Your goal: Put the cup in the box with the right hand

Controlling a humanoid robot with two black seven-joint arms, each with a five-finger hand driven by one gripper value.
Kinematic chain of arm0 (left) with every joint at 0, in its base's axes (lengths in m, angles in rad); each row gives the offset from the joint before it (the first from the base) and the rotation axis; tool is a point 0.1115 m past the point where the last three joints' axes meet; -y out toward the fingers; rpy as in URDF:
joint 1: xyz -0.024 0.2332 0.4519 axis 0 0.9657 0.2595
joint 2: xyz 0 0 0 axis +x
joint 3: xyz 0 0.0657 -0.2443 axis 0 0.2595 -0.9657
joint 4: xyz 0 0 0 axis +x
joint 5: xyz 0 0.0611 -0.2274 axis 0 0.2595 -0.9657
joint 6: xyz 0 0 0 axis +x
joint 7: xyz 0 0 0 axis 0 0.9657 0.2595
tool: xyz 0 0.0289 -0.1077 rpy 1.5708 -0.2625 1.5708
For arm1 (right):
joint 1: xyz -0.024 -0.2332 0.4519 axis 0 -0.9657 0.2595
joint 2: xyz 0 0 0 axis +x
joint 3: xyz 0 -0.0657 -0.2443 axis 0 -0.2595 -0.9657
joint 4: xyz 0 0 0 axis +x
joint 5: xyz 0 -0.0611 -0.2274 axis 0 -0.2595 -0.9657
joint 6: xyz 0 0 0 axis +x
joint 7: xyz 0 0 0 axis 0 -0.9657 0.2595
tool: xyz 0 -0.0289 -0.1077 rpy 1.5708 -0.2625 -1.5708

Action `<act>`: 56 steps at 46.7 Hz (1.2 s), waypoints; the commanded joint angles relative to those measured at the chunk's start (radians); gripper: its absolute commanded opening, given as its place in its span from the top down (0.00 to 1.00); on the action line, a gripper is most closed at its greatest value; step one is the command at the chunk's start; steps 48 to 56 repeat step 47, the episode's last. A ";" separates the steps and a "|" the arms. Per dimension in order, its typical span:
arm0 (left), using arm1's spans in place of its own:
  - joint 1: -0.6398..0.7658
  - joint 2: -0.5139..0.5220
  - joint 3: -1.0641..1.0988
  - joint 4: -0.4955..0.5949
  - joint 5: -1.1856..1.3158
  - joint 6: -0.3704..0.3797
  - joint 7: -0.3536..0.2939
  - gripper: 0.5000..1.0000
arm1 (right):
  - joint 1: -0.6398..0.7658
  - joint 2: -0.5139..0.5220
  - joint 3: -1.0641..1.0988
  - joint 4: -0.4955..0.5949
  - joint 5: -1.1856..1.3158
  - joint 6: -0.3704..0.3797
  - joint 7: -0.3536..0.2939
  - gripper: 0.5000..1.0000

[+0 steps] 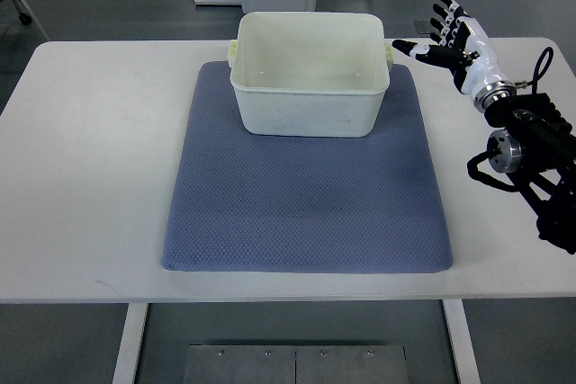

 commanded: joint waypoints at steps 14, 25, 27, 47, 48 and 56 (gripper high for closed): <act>0.000 0.000 -0.002 0.000 0.000 0.000 0.000 0.00 | -0.158 -0.005 0.178 0.054 -0.002 0.073 -0.038 0.00; 0.001 0.000 -0.002 0.000 0.000 0.000 0.000 0.00 | -0.210 0.032 0.250 0.053 0.000 0.073 0.002 0.00; 0.000 0.000 0.001 0.000 0.000 0.000 0.000 0.00 | -0.221 0.035 0.261 0.053 0.000 0.073 0.004 0.00; 0.000 0.000 -0.002 0.000 0.000 0.000 0.000 0.00 | -0.334 0.179 0.431 0.056 0.000 0.076 0.007 0.00; 0.000 0.000 -0.002 0.000 0.000 0.000 0.000 0.00 | -0.334 0.179 0.431 0.056 0.000 0.076 0.007 0.00; 0.000 0.000 -0.002 0.000 0.000 0.000 0.000 0.00 | -0.334 0.179 0.431 0.056 0.000 0.076 0.007 0.00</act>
